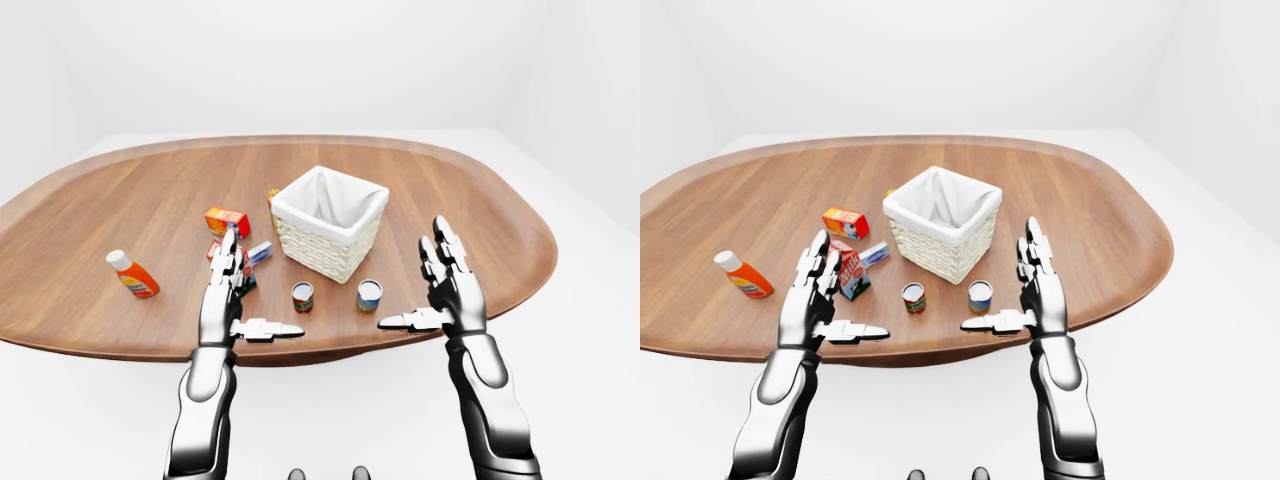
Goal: Pick up the tomato sauce, and put it in the basket.
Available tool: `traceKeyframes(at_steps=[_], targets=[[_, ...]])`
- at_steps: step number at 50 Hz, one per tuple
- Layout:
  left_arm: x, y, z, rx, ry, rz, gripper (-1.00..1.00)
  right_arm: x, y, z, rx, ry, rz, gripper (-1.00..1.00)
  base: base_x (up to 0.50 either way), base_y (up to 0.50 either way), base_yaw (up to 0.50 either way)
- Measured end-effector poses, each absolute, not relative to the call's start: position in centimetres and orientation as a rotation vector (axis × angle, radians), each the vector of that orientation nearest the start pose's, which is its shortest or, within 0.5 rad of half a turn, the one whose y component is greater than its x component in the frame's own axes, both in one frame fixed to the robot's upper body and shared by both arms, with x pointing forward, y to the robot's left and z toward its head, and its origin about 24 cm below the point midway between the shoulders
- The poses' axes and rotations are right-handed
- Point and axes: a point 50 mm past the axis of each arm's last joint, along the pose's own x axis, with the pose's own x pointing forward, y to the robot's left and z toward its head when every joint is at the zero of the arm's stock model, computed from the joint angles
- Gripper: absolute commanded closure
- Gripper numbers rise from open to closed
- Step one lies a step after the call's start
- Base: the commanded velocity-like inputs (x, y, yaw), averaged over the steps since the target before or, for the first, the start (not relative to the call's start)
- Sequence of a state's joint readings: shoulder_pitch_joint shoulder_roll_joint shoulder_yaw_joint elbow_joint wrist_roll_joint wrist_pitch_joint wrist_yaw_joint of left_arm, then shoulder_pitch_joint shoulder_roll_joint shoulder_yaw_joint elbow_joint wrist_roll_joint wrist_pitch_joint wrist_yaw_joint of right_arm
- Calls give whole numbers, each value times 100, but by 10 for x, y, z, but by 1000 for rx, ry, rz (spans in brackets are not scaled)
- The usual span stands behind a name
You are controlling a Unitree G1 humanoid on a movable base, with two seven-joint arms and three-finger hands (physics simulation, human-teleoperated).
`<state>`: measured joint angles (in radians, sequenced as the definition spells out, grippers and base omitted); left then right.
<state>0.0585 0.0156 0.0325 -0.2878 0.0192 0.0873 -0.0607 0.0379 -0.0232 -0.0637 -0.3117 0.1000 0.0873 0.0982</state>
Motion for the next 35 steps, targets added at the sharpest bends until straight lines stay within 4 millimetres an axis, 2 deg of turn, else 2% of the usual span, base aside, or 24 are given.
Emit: traceKeyframes(at_steps=[19,26,35], targets=[[240,159,85,46,-137,-13,-100,242,-164,99,75,-202,50,-100,50,0,0],[241,159,85,46,-136,-16,-100,242,-164,100,78,-207,54,-100,0,-3,0],[241,158,84,46,-131,-16,-100,242,-164,99,78,-204,54,-100,0,-40,0]])
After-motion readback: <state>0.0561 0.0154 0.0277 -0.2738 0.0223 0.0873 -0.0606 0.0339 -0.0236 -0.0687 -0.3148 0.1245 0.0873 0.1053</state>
